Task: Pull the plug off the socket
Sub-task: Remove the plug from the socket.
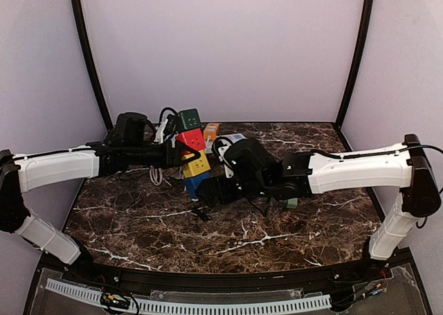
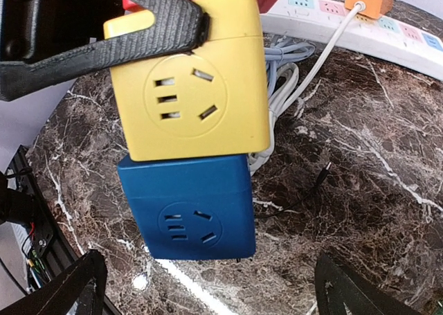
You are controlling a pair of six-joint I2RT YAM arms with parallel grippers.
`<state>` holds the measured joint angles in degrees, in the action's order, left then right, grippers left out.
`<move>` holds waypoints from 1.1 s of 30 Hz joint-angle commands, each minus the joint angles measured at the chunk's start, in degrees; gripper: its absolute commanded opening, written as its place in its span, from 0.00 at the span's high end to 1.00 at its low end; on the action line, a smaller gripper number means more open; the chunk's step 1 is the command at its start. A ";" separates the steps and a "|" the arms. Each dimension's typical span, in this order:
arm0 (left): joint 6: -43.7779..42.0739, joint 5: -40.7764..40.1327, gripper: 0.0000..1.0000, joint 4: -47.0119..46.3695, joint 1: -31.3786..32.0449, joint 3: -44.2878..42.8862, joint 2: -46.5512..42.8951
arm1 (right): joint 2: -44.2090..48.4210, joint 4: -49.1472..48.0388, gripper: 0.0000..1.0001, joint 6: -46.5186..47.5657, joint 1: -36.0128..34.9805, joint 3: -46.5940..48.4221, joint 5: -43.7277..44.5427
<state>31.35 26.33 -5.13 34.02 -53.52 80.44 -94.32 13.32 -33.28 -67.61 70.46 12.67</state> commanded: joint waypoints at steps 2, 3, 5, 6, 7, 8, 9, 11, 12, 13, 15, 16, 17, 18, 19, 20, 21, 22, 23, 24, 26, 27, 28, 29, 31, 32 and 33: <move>-0.01 2.10 0.99 -6.49 0.17 -1.26 -4.68 | -3.45 -1.49 0.01 2.41 -0.31 4.13 2.34; -0.09 2.07 0.99 -6.44 0.17 -1.34 -4.73 | -4.02 -1.46 0.01 2.69 -0.31 4.62 2.26; -0.15 2.17 1.00 -6.39 0.17 -1.43 -4.77 | -5.04 -1.46 0.01 3.30 -0.28 5.55 2.08; -0.19 2.21 1.00 -6.39 0.17 -1.44 -4.77 | -5.49 -1.46 0.02 3.45 -0.32 5.91 2.02; -0.22 2.19 0.99 -6.35 0.17 -1.43 -4.77 | -6.01 -1.50 0.02 3.60 -0.31 6.26 1.97; -0.30 2.17 0.99 -6.31 0.17 -1.44 -4.77 | -6.49 -1.51 0.02 3.74 -0.28 6.61 1.96; -0.31 2.20 0.99 -6.26 0.17 -1.52 -4.77 | -6.96 -1.46 0.03 3.95 -0.32 7.01 2.07; -0.35 2.28 0.99 -6.17 0.17 -1.56 -4.77 | -7.70 -1.46 0.04 4.17 -0.28 7.59 2.21; -0.38 2.42 0.99 -6.16 0.17 -1.58 -4.77 | -7.98 -1.46 0.04 4.38 -0.32 7.85 2.50; -0.40 2.46 0.99 -6.14 0.17 -1.63 -4.77 | -8.37 -1.46 0.05 4.51 -0.28 8.15 2.86; -0.52 2.31 0.99 -6.08 0.17 -1.74 -4.77 | -8.86 -1.46 0.10 4.67 -0.31 8.54 3.46; -0.64 2.21 0.99 -5.94 0.17 -1.74 -4.77 | -9.20 -1.46 0.12 4.71 -0.28 8.68 3.72; -0.66 2.22 0.99 -5.90 0.17 -1.75 -4.77 | -9.40 -1.53 0.15 4.76 -0.32 8.73 3.88; -0.68 2.23 0.99 -5.80 0.17 -1.76 -4.73 | -9.63 -1.73 0.19 4.84 -0.30 8.73 3.94; -0.68 2.28 0.99 -5.83 0.17 -1.76 -4.63 | -9.71 -2.05 0.22 4.95 -0.26 8.69 3.98; -0.64 2.49 0.99 -5.85 0.17 -1.79 -4.57 | -9.86 -2.40 0.27 5.05 -0.32 8.66 3.88; -0.61 2.58 0.99 -5.86 0.17 -1.87 -4.48 | -10.16 -2.57 0.31 5.28 -0.27 8.72 3.65; -0.60 2.65 0.99 -5.86 0.17 -1.88 -4.45 | -10.38 -2.60 0.36 5.47 -0.32 8.97 3.47; -0.59 2.67 0.99 -5.86 0.21 -1.86 -4.38 | -10.60 -2.48 0.42 5.50 -0.31 9.12 3.33; -0.64 2.67 0.99 -5.82 0.18 -1.90 -4.36 | -10.70 -2.43 0.47 5.46 -0.30 9.10 3.34; -0.72 2.67 0.99 -5.66 0.17 -1.97 -4.27 | -10.63 -2.39 0.58 5.41 -0.36 8.93 3.54; -0.80 2.65 0.99 -5.57 0.17 -2.06 -4.26 | -10.54 -2.42 0.63 5.40 -0.40 8.77 3.64; -0.87 2.62 0.99 -5.49 0.17 -2.13 -4.14 | -10.48 -2.42 0.71 5.57 -0.30 8.66 3.76; -0.93 2.71 0.99 -5.40 0.17 -2.19 -4.10 | -10.33 -2.45 0.76 5.62 -0.32 8.53 3.90; -1.02 2.82 0.99 -5.30 0.17 -2.32 -3.99 | -10.07 -2.50 0.85 5.77 -0.33 8.32 4.04; -1.11 2.84 0.99 -5.27 0.17 -2.35 -3.92 | -9.97 -2.51 0.88 5.83 -0.36 8.22 4.09; -1.16 2.96 0.99 -5.21 0.17 -2.42 -3.82 | -9.90 -2.51 0.92 5.98 -0.37 8.07 3.95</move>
<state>30.81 26.76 -4.64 34.02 -53.52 79.37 -104.07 12.01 -27.31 -67.96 78.22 15.00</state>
